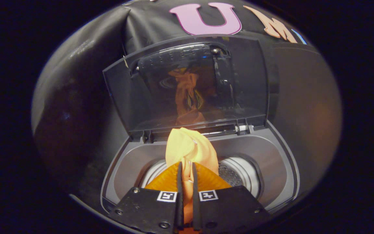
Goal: Put the clothes into the washing machine and then close the washing machine lid.
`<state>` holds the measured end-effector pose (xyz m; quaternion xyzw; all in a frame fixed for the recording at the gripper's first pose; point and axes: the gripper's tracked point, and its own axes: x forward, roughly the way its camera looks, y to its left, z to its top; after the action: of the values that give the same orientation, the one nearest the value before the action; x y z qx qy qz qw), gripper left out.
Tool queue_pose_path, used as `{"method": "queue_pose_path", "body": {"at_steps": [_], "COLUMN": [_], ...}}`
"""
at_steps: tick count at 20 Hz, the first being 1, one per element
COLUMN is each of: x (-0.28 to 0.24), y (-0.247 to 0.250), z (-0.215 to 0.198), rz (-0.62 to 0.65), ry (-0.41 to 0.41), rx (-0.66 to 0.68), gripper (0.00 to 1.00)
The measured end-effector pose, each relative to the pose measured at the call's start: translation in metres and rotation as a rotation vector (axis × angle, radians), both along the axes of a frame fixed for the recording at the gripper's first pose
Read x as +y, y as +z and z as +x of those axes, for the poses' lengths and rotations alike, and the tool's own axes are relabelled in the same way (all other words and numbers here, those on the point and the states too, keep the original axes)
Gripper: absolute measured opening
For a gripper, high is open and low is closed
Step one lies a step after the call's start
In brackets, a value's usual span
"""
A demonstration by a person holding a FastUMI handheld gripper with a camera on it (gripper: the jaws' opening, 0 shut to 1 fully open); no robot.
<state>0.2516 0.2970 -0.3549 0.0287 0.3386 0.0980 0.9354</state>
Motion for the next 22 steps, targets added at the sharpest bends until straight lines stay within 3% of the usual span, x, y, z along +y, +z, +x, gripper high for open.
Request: {"method": "queue_pose_path", "body": {"at_steps": [4,10,13,17,22], "x": [-0.004,-0.012,-0.016,-0.014,-0.005], "y": [-0.008,-0.007,0.007,0.029,0.077], "z": [-0.003,-0.002,0.002,0.007,0.020], "rz": [-0.003,-0.017,-0.045,-0.088,-0.133], "ry": [-0.004,-0.015,-0.004,0.017,0.038], "rx": [0.025,0.029,-0.005,-0.045,-0.102], "gripper": [0.18,0.40,0.78,1.00,0.98]}}
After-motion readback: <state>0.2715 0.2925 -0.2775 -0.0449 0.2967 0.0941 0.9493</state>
